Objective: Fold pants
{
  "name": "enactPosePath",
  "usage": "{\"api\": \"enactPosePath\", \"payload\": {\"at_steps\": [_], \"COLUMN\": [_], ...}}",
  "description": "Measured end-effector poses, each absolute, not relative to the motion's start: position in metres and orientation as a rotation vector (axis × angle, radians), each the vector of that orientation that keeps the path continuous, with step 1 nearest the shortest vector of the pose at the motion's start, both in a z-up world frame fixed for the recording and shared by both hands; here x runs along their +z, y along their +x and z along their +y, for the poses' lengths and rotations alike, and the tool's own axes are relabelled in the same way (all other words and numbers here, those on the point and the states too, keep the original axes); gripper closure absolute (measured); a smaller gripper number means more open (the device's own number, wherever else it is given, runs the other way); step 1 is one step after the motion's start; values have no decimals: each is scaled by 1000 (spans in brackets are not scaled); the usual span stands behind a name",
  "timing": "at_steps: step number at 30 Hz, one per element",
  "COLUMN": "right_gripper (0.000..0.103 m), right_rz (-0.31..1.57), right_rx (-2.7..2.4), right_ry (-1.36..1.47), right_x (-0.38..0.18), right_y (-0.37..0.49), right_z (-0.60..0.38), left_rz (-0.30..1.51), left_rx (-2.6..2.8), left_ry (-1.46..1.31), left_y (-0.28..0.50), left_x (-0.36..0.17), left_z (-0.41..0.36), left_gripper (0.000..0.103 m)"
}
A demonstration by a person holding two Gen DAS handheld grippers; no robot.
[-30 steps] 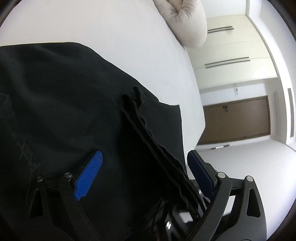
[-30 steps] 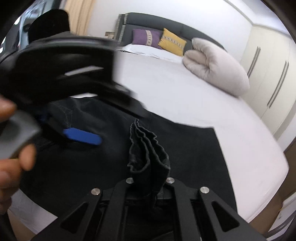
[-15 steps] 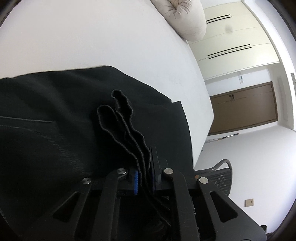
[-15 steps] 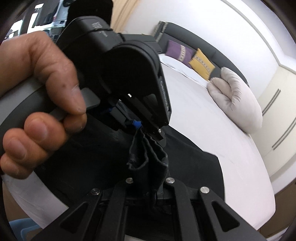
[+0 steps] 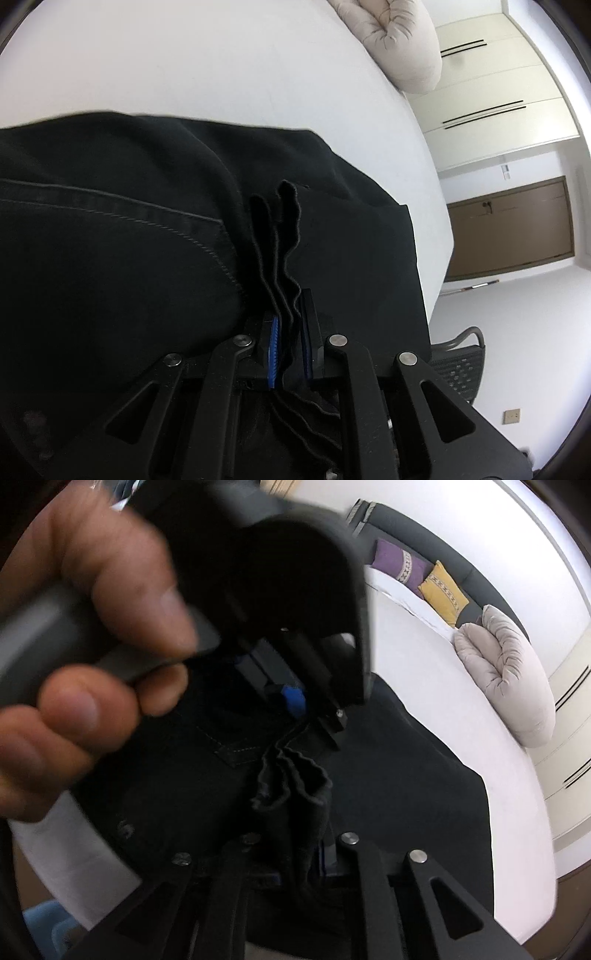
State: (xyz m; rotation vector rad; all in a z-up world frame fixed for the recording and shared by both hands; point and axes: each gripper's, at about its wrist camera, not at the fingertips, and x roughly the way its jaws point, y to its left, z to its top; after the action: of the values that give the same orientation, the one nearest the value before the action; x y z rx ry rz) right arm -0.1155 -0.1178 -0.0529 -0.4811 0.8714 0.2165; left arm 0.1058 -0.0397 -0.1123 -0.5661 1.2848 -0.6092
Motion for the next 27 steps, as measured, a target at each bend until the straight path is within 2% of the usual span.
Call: {"api": "enactPosePath", "payload": {"at_steps": [1, 2, 5, 6, 8, 9, 11, 13, 14, 17, 24, 26, 27], "right_gripper": [47, 35, 36, 37, 49, 51, 64, 68, 73, 78, 78, 99, 102], "right_rz": [872, 875, 943, 962, 999, 1027, 1024, 1032, 1016, 1052, 1233, 1278, 1278], "right_rx": [234, 275, 403, 434, 480, 495, 518, 572, 582, 622, 524, 503, 504], "right_ry": [-450, -406, -206, -119, 97, 211, 400, 534, 573, 718, 848, 881, 880], "right_x": [-47, -40, -20, -14, -4, -1, 5, 5, 4, -16, -93, -115, -117], "right_y": [-118, -123, -131, -131, -126, -119, -103, -81, -69, -26, 67, 71, 64], "right_z": [-125, -133, -171, -187, -230, -255, -308, -350, -373, -411, -454, -459, -460], "left_rz": [1270, 1259, 1195, 1162, 1117, 1097, 1096, 1127, 1137, 1130, 1160, 1156, 1152], "left_rx": [-591, -569, -457, -457, -481, -518, -554, -556, -555, -546, -537, -530, -526], "left_ry": [-558, -548, -479, -453, -388, -339, -253, -131, -88, 22, -15, -2, 5], "left_y": [104, 103, 96, 92, 84, 78, 68, 57, 54, 44, 48, 46, 45], "left_x": [-108, -105, -87, -78, -65, -60, -63, -75, -80, -92, -100, -99, -99], "left_z": [-35, -31, -23, -28, -45, -62, -79, -101, -108, -126, -126, -129, -132], "left_gripper": [91, 91, 91, 91, 91, 91, 91, 91, 91, 91, 91, 91, 91]}}
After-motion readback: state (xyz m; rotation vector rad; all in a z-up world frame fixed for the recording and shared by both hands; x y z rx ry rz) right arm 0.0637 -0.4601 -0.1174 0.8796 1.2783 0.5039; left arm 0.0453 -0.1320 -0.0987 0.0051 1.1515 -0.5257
